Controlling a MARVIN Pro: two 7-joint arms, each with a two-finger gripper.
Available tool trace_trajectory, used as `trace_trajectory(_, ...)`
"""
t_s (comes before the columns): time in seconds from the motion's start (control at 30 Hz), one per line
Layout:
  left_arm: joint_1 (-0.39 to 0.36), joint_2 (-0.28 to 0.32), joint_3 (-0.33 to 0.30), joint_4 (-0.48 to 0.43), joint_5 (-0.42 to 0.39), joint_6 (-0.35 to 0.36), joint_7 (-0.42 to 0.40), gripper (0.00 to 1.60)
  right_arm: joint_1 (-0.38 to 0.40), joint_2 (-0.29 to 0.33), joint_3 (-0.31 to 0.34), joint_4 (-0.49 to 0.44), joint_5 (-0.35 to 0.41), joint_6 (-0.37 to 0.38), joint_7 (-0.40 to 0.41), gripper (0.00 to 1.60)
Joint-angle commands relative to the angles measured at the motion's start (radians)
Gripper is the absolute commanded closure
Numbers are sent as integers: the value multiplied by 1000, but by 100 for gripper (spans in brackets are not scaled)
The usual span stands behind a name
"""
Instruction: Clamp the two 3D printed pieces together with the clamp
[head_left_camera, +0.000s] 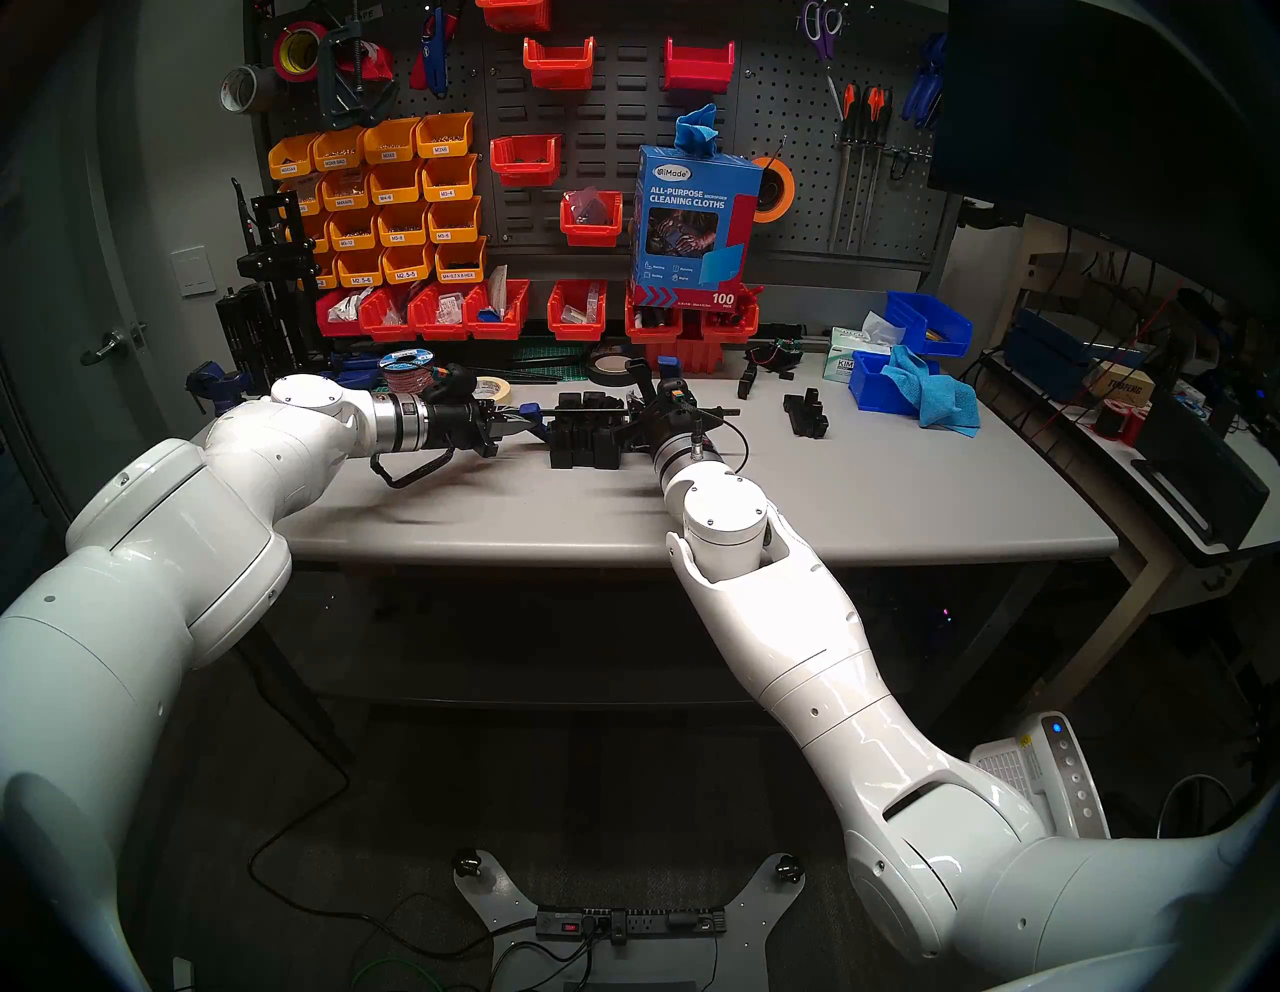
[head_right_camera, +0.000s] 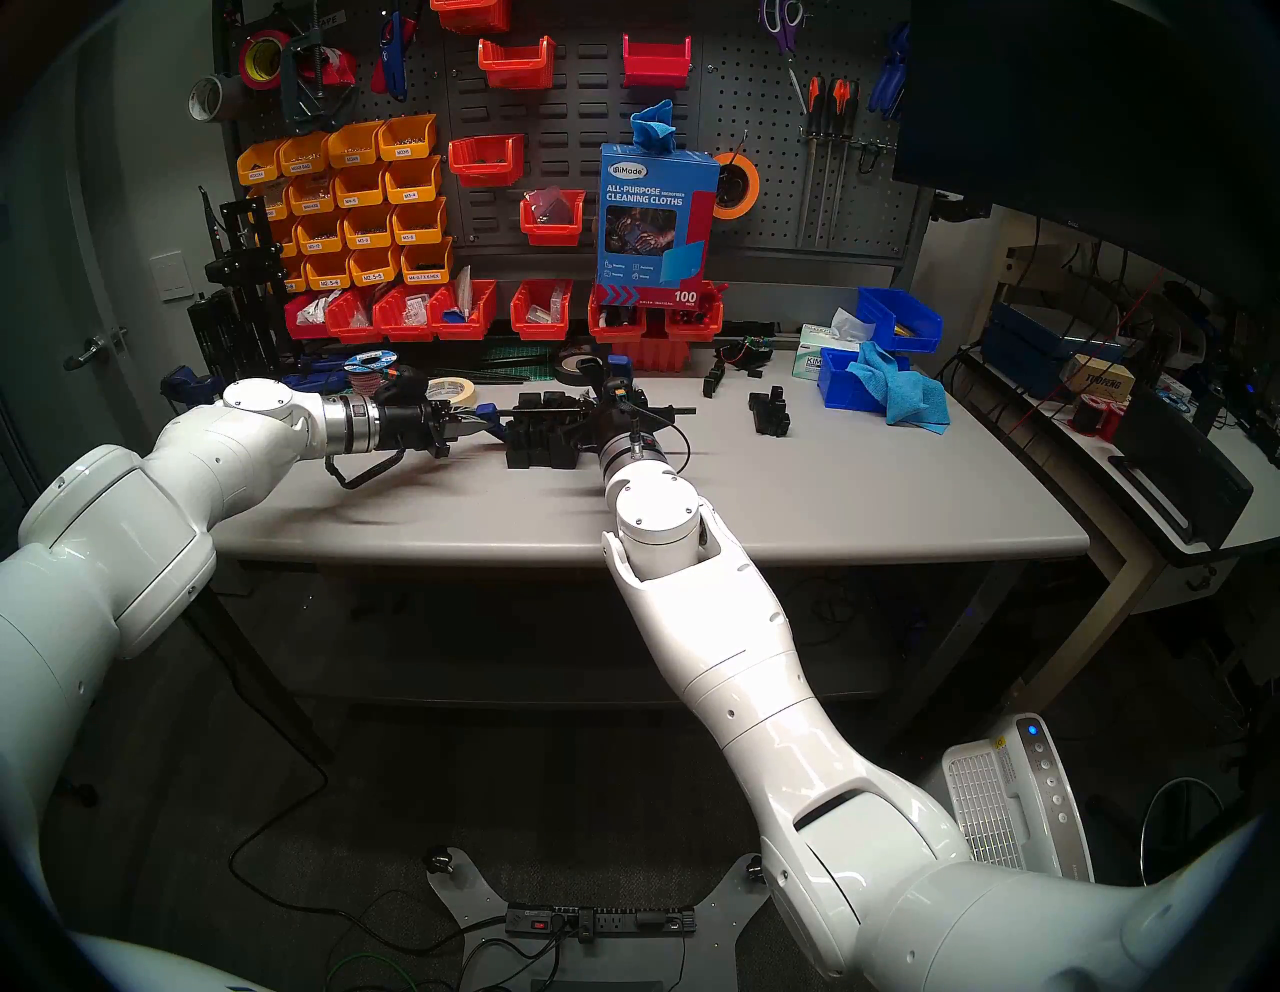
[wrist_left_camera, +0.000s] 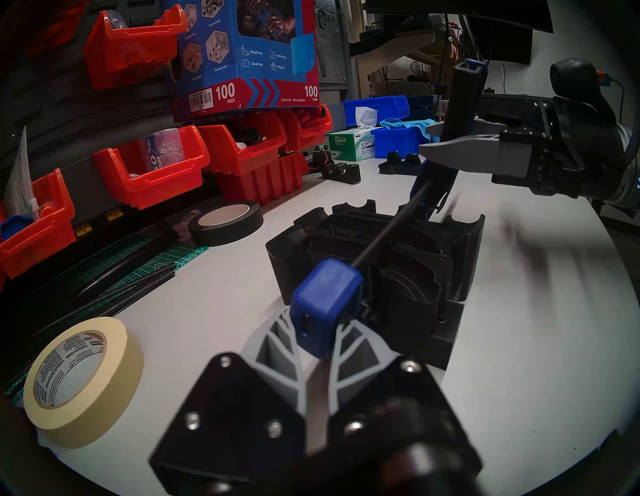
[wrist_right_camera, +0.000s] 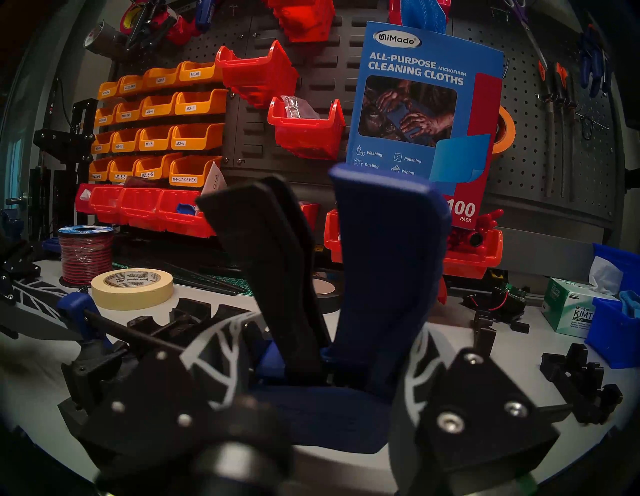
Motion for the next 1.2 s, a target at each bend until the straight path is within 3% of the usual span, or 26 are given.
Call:
trace_trajectory(0.0,-15,-37,0,-18,-1,2,-1,160,13,-41,-36,-10,3,-3,16,160)
trace_trajectory(0.3,-14,-36,0,-18,1,1,3,160,14,-41,-40,-5,9,-3,8,160)
trace_trajectory(0.33,-14,-36,0,-17,1,1,3,160,15,-41,-40,-5,9,-3,7,150)
trace_trajectory(0.4,-14,-36,0,-17,1,1,4,160,15,-41,-40,-4,11,-3,5,84)
trace_trajectory(0.43,-14,-37,0,-17,1,1,4,160,15,-41,-41,-4,12,-3,5,74)
trace_trajectory(0.47,-14,-37,0,-17,1,1,4,160,15,-41,-41,-3,13,-3,4,53)
trace_trajectory(0.53,-14,-37,0,-17,1,0,4,160,16,-42,-44,-2,16,-3,4,33)
trace_trajectory(0.57,-14,-37,0,-17,1,0,3,160,16,-43,-46,-1,18,-3,4,3)
trace_trajectory(1.17,-12,-38,-1,-17,3,-2,4,160,27,-46,-50,6,40,-4,-8,0)
